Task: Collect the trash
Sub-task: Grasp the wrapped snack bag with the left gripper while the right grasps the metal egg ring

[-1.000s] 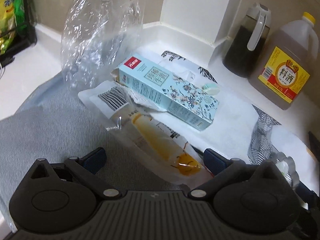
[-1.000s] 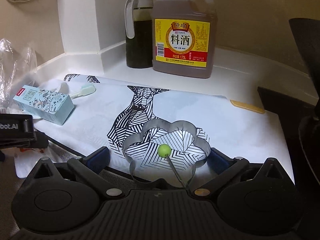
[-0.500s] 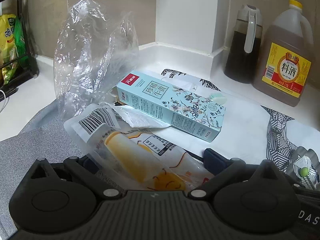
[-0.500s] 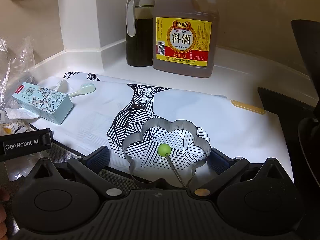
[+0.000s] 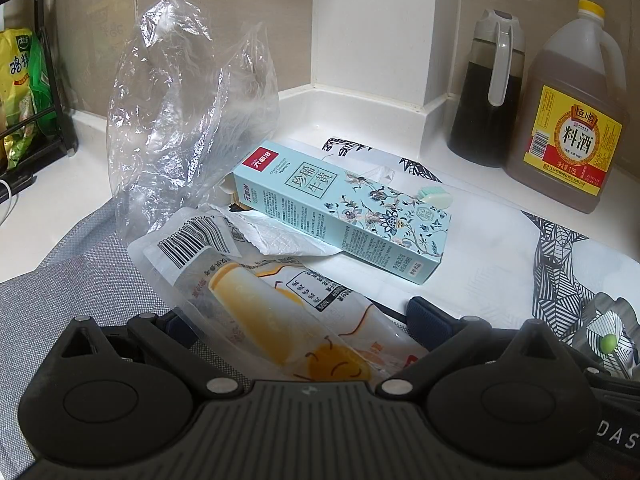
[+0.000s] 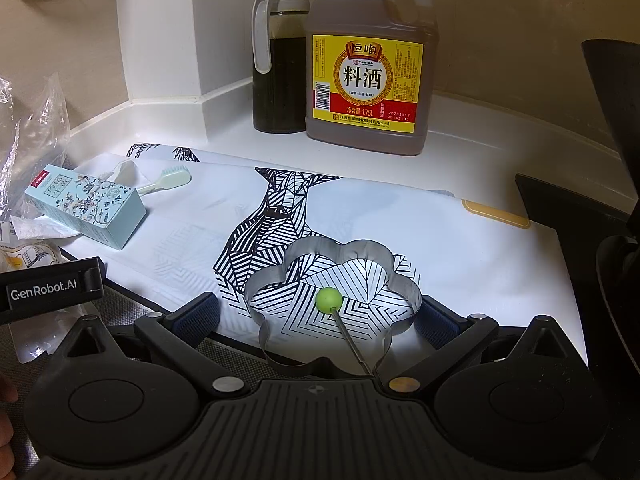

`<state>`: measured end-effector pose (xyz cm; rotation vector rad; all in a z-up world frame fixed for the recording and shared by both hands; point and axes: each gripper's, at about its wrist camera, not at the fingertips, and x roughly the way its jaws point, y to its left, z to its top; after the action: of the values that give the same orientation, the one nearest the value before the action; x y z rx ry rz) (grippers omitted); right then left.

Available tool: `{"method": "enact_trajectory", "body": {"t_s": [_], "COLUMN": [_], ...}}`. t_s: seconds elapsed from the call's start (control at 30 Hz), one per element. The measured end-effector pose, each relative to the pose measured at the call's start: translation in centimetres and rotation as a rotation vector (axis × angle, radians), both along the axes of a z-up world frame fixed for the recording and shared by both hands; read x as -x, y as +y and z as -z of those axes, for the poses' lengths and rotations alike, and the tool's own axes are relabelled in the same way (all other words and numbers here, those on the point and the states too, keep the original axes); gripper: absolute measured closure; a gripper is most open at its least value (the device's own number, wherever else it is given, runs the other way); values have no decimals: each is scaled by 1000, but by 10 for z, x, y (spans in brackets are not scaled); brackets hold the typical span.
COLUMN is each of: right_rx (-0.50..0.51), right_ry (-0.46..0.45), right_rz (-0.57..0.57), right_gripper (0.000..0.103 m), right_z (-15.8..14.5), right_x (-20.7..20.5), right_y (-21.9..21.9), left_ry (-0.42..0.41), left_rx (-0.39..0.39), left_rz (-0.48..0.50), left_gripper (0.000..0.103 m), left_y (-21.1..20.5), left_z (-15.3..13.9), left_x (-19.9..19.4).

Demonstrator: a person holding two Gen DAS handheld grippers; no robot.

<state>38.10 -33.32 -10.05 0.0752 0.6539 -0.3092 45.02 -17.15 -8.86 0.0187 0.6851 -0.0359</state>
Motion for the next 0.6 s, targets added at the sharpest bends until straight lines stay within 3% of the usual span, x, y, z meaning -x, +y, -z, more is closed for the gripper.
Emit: {"method": "enact_trajectory", "body": {"t_s": [0.6], "right_rx": [3], "right_ry": [2], "right_rz": [2], "right_gripper": [0], "right_z": [0], "right_x": [-1], "right_y": [1], "left_ry": [1], "left_rx": [-4], "left_rz": [-4], "left_gripper": [0], "left_y": [0], "left_z": [-1], "left_x": [0]}}
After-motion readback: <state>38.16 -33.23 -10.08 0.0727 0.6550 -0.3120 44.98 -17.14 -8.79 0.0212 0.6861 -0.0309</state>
